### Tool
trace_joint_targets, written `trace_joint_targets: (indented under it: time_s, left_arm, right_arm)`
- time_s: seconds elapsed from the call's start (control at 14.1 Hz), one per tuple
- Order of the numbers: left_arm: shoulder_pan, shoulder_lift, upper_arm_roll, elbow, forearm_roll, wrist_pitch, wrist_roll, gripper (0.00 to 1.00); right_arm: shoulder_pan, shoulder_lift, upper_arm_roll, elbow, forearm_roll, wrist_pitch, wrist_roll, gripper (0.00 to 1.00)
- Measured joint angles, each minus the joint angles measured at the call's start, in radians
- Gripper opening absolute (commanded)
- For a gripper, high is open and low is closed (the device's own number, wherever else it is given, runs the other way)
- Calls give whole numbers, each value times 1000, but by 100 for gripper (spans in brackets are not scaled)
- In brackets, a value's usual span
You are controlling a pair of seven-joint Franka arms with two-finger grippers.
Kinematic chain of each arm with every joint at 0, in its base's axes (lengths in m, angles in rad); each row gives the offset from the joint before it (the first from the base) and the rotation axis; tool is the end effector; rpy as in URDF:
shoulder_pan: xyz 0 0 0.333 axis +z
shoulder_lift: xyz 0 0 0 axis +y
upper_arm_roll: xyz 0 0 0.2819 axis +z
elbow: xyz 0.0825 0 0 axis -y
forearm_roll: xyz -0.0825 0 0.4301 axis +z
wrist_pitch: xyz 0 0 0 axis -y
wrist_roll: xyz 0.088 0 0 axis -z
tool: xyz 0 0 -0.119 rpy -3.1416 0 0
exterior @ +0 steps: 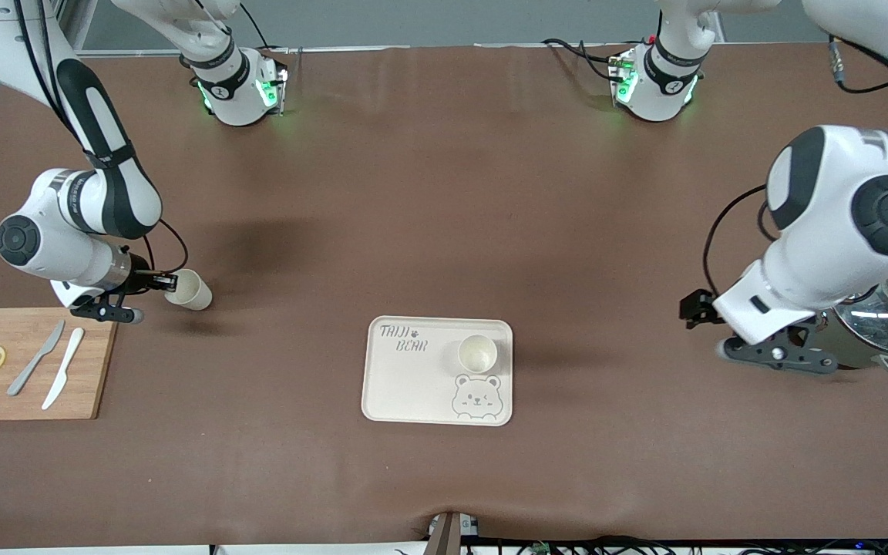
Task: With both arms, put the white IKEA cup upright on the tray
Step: 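Grasp the second cup with the right gripper while the left gripper withdraws, then carry the second white cup with the right gripper to the tray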
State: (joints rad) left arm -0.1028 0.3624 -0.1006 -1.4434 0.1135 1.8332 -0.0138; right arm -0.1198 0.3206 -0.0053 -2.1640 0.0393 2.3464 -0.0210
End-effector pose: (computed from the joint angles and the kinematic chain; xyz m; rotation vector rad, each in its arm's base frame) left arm 0.6949 -0.1244 0.4322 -3.0532 0.3224 -0.0571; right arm 0.5616 -0.0698 0.1544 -3.0931 0.2066 0.2111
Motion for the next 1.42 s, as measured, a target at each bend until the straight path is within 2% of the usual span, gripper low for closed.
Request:
trace_joint_targets:
  time_s: [0.35,0.71,1.06,1.21,1.42]
  left_arm:
    - [13,-100,0,-132,-40,0,10,100]
    - [21,-218,-1,-263,-72,2,14,100]
    - [21,-342,-2,-387,-81,6,14,100]
    - [21,-380,-2,-416,-93,7,14,100]
    - [21,-411,-2,-450,-95,8,14,100]
  right_arm:
    - [1,-5,1,39,0,-74,0,0]
    - [13,-14,6,140,0,-217,0,0]
    - [69,-29,9,266,2,-364,4,0]
    - [94,-29,10,299,4,-385,23,0]
    - [171,-29,12,330,5,-387,156,0]
